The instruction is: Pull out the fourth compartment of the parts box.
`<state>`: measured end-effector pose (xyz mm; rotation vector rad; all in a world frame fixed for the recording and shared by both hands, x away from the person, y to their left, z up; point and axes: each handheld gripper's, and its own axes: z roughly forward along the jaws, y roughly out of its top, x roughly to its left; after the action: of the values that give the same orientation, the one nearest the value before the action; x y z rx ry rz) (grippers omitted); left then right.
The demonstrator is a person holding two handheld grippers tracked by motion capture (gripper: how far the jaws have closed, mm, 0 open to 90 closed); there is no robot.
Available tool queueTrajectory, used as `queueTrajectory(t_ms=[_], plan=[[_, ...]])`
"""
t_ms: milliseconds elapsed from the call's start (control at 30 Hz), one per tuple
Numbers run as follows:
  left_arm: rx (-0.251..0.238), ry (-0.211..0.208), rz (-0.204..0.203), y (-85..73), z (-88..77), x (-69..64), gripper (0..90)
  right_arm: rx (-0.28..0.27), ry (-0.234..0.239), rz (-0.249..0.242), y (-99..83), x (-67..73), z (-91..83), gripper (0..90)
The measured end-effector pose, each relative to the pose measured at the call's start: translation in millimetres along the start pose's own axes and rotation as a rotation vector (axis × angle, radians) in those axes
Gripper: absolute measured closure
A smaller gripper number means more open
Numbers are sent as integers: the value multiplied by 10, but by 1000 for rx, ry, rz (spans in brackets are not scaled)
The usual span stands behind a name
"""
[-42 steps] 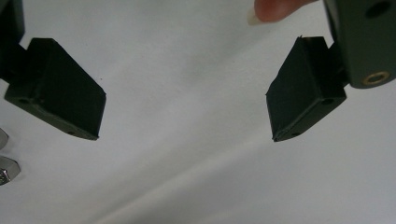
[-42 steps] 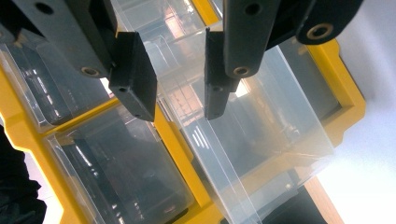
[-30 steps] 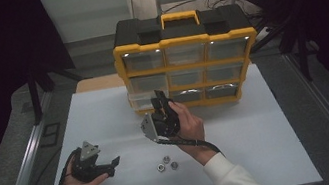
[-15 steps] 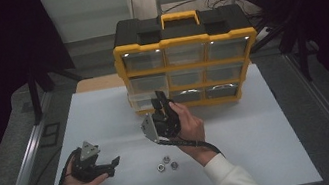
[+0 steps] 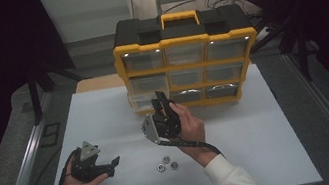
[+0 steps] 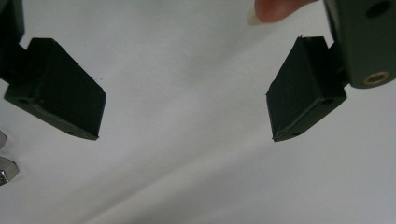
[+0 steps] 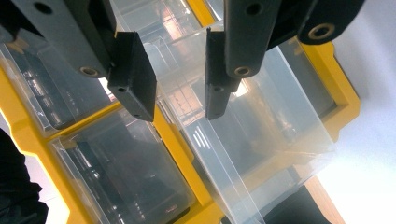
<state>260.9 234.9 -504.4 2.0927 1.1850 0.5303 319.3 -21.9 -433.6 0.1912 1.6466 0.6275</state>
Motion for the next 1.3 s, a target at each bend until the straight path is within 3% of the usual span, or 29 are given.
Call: queueTrajectory(t_ms=[1300], plan=[[-4,1,-3,-1,-6,6,123,-1,-2,12,-5,6,-59,651]])
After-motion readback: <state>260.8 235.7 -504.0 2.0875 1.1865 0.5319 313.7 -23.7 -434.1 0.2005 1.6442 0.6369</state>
